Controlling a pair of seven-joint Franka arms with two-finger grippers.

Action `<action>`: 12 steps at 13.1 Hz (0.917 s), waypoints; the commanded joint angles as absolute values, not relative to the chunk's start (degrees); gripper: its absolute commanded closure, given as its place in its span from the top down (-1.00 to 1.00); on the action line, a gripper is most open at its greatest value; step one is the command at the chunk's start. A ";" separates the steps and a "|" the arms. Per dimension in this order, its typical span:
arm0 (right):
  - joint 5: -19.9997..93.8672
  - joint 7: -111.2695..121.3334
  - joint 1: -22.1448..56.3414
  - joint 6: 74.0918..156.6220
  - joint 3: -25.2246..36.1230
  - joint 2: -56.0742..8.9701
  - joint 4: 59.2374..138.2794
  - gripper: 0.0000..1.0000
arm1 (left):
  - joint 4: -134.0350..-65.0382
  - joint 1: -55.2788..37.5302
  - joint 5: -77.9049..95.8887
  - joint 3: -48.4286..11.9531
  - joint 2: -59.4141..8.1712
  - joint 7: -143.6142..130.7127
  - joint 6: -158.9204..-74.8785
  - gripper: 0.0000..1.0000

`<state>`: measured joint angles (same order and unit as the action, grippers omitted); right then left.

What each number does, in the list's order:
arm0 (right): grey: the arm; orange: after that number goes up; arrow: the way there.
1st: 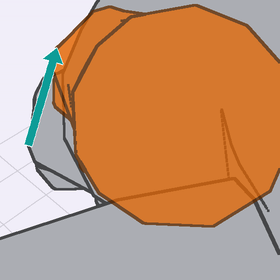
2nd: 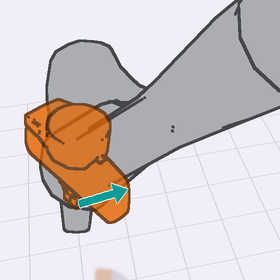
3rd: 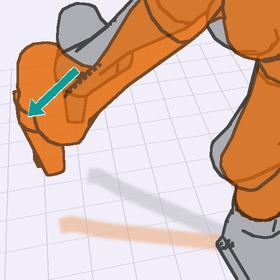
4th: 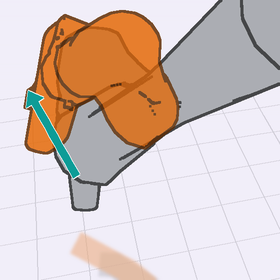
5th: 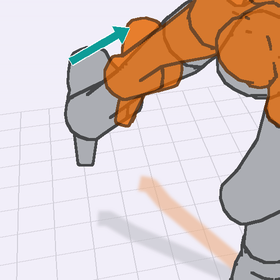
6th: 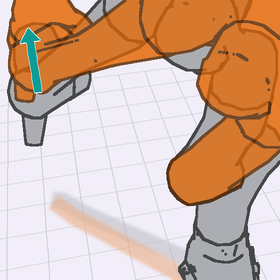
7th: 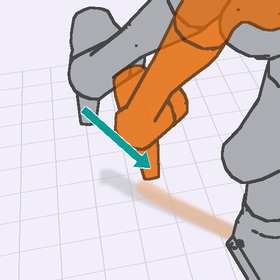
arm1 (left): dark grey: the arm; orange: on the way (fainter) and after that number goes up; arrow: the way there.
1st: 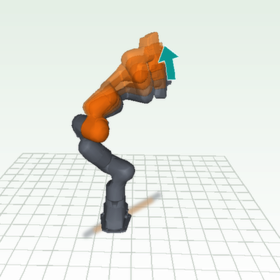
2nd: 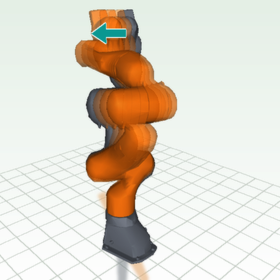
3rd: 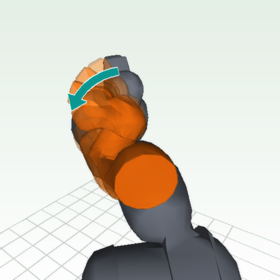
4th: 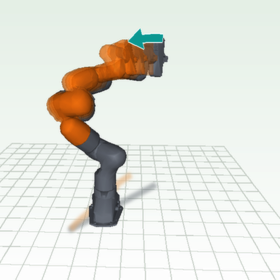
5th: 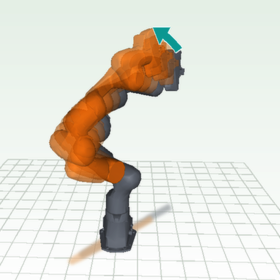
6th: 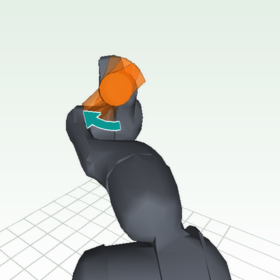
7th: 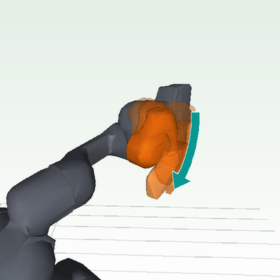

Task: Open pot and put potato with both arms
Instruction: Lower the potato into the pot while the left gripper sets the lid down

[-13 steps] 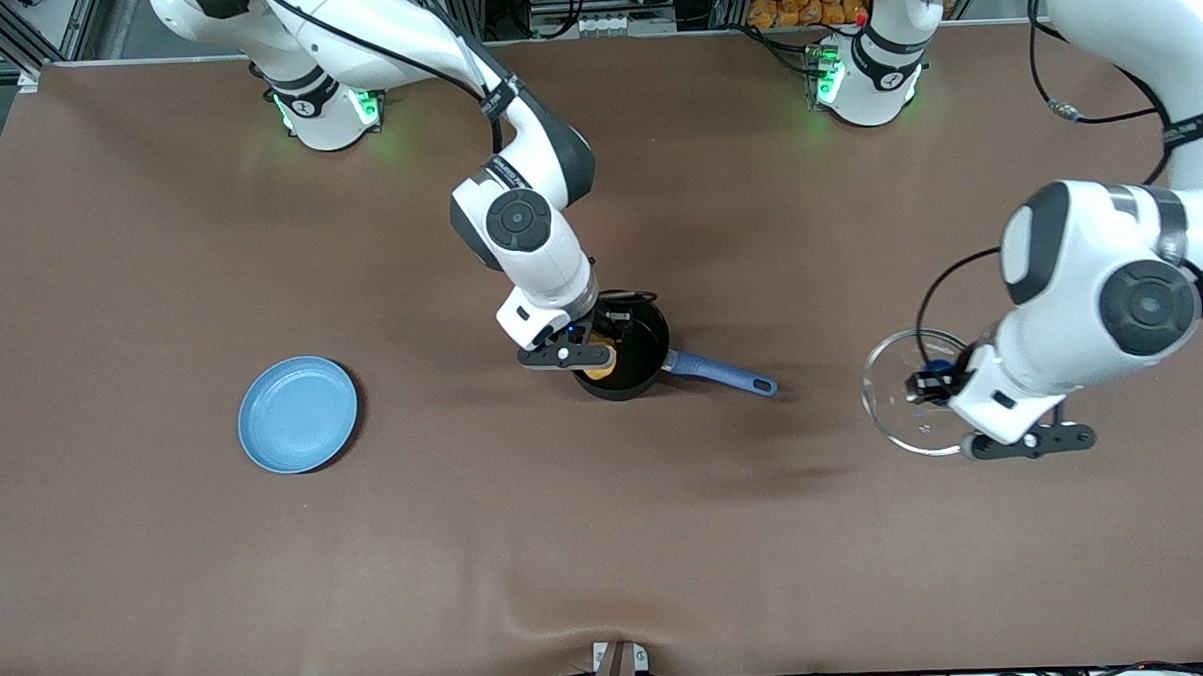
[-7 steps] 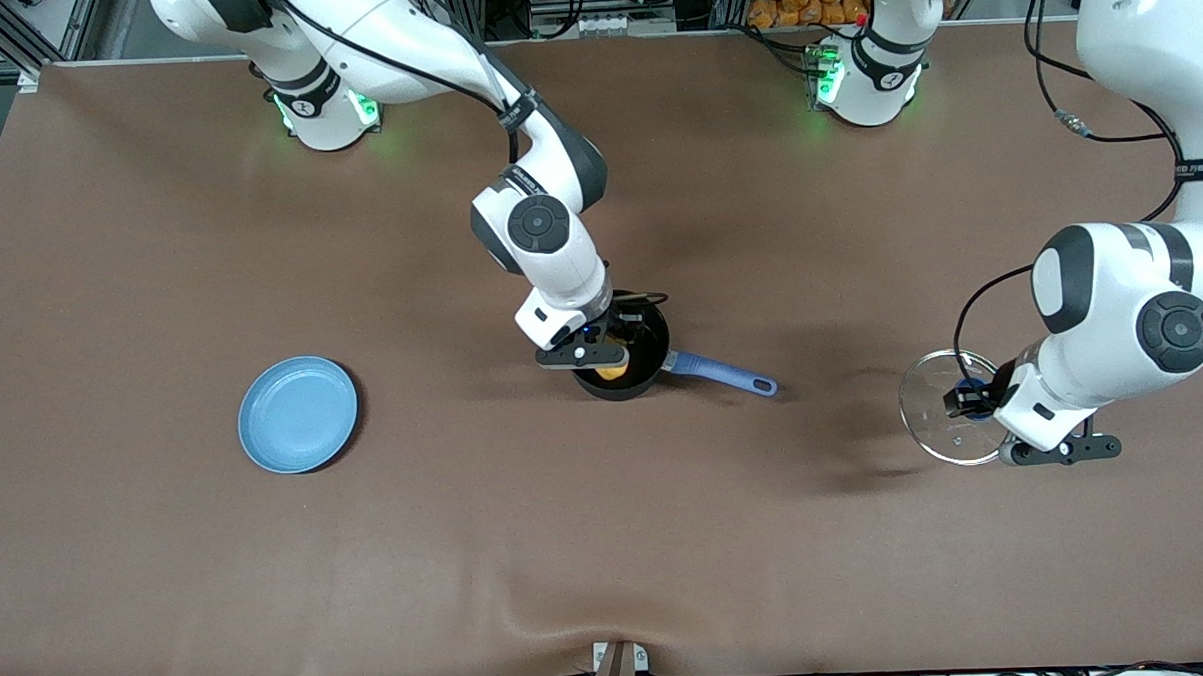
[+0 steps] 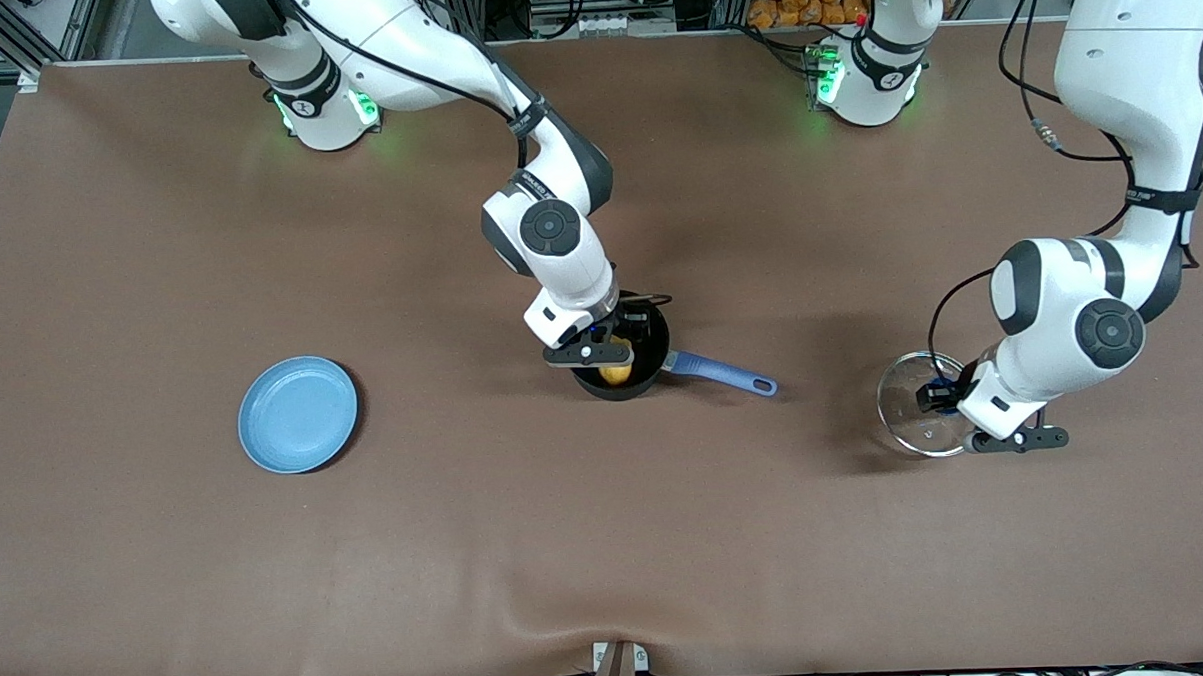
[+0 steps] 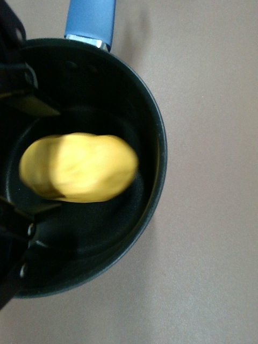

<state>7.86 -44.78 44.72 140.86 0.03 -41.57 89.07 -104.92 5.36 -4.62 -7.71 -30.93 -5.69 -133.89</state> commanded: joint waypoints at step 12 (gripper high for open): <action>5.54 -46.05 35.52 117.89 2.89 -24.54 88.15 1.00 | -100.83 5.36 -4.66 -8.79 -17.25 -5.36 -126.07 1.00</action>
